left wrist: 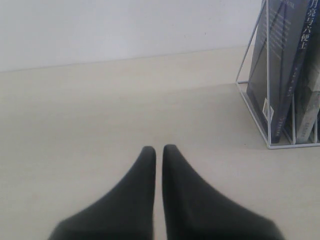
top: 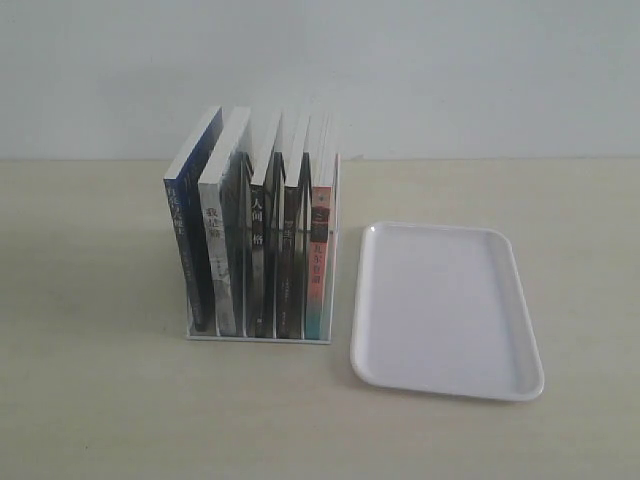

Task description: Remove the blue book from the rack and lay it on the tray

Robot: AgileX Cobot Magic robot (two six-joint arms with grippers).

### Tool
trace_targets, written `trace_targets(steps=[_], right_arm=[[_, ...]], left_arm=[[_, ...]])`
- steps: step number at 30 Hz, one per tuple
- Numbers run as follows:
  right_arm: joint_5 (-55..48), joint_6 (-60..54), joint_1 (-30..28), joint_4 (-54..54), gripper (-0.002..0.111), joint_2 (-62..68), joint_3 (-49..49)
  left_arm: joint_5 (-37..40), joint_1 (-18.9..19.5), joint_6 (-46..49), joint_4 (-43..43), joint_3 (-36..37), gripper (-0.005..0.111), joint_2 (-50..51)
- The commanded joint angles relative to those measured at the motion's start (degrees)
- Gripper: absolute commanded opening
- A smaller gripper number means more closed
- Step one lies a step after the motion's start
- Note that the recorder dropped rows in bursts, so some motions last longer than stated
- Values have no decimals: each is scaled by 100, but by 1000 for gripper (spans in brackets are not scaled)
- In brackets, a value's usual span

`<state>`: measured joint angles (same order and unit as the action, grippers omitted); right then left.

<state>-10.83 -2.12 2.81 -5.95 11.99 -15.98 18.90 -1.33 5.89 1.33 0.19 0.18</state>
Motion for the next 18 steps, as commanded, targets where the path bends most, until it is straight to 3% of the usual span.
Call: trace_targets(steps=[1,18], right_arm=[[-4,-36,16,45,0,430,-126],[668,212,16,45,0,472,-126]], left_arm=[[-91,11,13,14,-19,5,-18],[-91,11,13,14,-19,5,-18]])
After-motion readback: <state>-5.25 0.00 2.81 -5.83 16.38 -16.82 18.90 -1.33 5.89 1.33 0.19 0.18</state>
